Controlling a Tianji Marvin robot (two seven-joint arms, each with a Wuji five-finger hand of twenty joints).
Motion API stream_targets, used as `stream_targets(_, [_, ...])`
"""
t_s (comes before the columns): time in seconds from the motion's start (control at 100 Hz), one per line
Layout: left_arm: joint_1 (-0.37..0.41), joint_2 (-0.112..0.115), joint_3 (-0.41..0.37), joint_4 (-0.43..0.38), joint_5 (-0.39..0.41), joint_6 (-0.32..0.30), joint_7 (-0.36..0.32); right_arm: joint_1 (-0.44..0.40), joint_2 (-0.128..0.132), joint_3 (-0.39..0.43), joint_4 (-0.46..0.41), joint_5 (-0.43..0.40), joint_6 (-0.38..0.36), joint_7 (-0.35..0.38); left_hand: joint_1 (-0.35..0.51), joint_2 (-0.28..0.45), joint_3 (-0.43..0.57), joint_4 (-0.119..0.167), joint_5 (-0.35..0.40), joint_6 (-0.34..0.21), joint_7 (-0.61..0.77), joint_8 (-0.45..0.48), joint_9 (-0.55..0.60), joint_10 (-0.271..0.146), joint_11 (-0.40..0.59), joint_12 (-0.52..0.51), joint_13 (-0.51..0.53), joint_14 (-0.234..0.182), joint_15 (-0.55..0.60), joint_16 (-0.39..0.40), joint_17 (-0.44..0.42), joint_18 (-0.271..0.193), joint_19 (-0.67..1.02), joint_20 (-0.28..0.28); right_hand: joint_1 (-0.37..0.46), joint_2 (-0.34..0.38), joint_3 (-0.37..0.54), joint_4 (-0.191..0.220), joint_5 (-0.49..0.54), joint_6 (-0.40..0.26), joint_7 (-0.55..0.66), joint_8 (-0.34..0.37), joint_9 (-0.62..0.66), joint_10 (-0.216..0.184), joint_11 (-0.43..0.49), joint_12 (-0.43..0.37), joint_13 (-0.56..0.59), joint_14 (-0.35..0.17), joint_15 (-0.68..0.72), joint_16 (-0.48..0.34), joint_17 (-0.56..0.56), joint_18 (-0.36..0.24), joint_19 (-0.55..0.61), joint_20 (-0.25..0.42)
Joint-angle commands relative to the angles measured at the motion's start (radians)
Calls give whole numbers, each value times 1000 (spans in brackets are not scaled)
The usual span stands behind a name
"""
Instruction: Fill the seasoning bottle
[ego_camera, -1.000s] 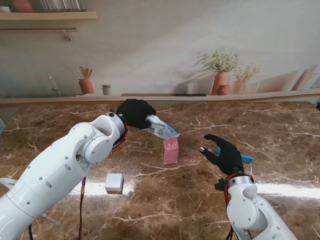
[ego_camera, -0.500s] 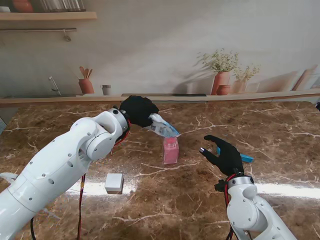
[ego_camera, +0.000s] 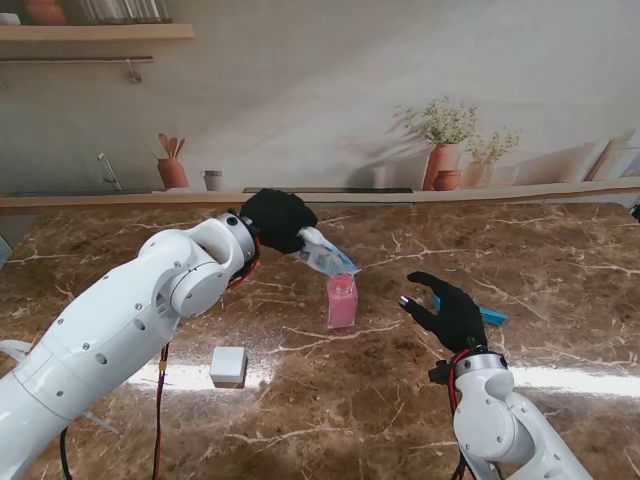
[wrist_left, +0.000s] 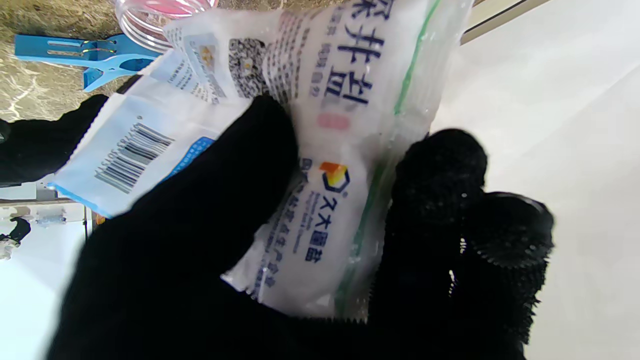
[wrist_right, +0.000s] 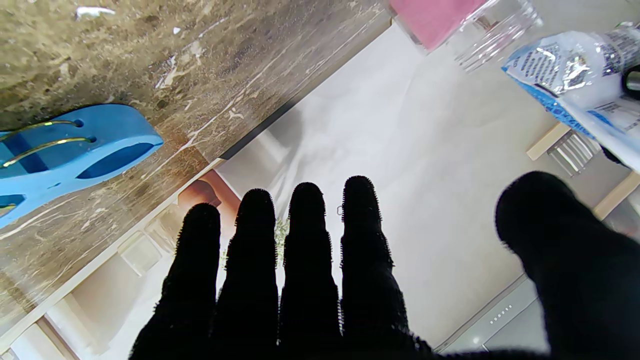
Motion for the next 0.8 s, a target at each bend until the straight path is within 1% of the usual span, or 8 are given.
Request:
stream_targets(0.0, [-11,2,0,-4,9,-11,-1,-11,-4,1,5,7,6,14,60,84,199,34,81,-170,265,-4,67,-124,57,18,23,-33,36,-11,20,-14,53,-7,12,10,15,16,20,-23,7,12,21,-6,5,16,-7,2,9,18,-15,2,-5,14])
stream_targets(0.08, [-13,4,0,-6,18,-23,-5,-10,-5,1,5,9,8,13,30,79,209,34,67,-177,262,-41,67,-117,55,13,23,-35,33,-10,17,-16,50,-7,13,10,17,17,21,-22,8,12,21,-7,6,17,-6,2,10,19,-15,3,-5,15])
stream_targets(0.32, [-9,9,-7,-12,33,-43,-13,-6,-5,-1,11,14,6,13,21,78,196,23,54,-178,262,-68,64,-109,59,8,22,-32,28,-11,14,-16,46,-7,13,12,24,16,27,-25,12,14,26,-7,7,21,-5,2,11,22,-13,8,-3,20])
stream_targets(0.47, [-8,10,-7,-21,43,-30,-28,-3,-5,-3,16,15,4,14,21,78,187,16,45,-175,264,-77,62,-101,68,9,24,-35,30,-10,14,-15,45,-7,14,13,28,16,32,-27,14,15,31,-7,9,24,-5,5,12,23,-14,9,-3,22])
stream_targets(0.65, [-11,8,0,-16,43,-9,-20,-4,-4,-2,16,18,4,22,22,77,183,12,38,-170,270,-80,61,-96,74,10,24,-35,31,-10,16,-15,43,-7,13,14,34,16,36,-28,17,15,33,-8,9,26,-8,4,10,23,-15,9,-4,24])
stream_targets(0.71, [-13,6,3,-13,37,-3,-15,-3,-4,-2,17,19,5,22,12,70,174,7,28,-167,265,-85,59,-92,74,8,24,-32,31,-10,16,-15,43,-7,14,14,35,16,37,-28,17,15,33,-7,8,27,-8,4,10,24,-15,9,-4,24])
stream_targets(0.79, [-17,5,6,-11,34,-6,-13,-2,-5,-2,19,21,6,21,-3,55,162,4,17,-165,265,-105,65,-100,76,-5,24,-28,31,-12,20,-12,39,-8,15,14,38,16,38,-29,18,15,33,-7,8,27,-10,5,10,24,-15,9,-5,25])
